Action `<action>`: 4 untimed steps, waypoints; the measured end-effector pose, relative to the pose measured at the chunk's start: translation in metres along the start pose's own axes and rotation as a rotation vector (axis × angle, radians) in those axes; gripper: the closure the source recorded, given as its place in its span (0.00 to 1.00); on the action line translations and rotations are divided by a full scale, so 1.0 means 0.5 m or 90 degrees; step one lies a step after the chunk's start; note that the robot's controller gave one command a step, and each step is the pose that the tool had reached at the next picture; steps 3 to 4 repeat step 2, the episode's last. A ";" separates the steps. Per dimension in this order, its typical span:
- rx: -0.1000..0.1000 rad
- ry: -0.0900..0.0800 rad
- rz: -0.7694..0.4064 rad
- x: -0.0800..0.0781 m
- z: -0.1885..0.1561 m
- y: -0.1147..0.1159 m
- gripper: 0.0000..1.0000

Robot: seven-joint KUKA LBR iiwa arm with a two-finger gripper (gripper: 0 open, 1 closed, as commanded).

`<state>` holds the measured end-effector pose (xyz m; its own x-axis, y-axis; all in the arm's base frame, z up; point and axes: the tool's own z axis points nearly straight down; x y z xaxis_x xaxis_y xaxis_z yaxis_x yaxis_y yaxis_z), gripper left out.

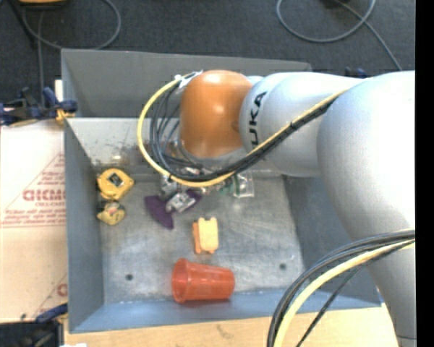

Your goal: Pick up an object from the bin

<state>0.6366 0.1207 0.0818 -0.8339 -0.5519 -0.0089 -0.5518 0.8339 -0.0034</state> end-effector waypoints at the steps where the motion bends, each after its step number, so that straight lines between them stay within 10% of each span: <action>1: 0.000 0.000 0.001 0.000 0.000 0.000 1.00; 2: -0.002 0.002 -0.019 -0.010 -0.271 0.021 1.00; 4: -0.002 0.002 -0.019 -0.010 -0.271 0.021 1.00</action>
Offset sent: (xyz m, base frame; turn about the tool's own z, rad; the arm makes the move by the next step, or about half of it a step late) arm -0.0045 0.0120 0.1337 -0.0365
